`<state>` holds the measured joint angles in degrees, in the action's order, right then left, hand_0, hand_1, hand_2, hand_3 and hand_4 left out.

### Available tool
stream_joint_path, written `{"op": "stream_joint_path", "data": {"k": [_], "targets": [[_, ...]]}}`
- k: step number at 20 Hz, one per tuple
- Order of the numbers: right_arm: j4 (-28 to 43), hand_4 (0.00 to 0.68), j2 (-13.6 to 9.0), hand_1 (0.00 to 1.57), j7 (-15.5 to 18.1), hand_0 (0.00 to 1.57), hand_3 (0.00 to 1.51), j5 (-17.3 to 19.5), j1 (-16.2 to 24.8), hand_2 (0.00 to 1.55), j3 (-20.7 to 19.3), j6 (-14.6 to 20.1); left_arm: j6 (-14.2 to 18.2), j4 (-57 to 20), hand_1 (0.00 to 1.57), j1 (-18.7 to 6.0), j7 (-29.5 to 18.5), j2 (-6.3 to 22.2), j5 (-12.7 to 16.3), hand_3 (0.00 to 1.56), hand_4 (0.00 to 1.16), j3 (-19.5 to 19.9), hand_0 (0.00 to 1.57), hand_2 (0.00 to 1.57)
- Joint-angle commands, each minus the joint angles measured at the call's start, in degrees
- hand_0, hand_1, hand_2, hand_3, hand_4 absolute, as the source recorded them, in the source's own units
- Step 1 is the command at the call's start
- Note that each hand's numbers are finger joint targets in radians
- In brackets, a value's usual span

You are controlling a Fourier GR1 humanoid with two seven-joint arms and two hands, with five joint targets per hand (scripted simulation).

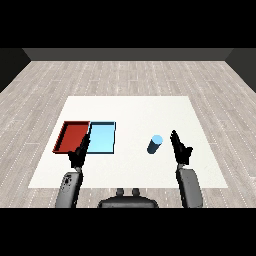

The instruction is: Pick the blue can and put it in the blue box

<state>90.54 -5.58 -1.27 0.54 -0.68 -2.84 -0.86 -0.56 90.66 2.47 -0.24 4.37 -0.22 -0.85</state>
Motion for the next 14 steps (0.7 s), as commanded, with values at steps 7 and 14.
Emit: {"op": "stream_joint_path", "data": {"k": [7,14], "targets": [[0.86,0.000,3.49,0.00,9.39,0.00,0.00,-4.13,-2.09,0.00,2.19,-5.00,0.61,5.93,0.00,-2.35,-10.58,-1.65,2.58,0.00,0.00,3.14,0.00,0.00],[-6.71,0.000,2.41,0.00,20.55,0.00,0.00,-5.43,-0.69,0.00,0.82,-10.39,-0.60,0.36,0.00,-0.44,-20.28,-3.04,3.00,0.00,0.00,3.57,0.00,0.00]]}}
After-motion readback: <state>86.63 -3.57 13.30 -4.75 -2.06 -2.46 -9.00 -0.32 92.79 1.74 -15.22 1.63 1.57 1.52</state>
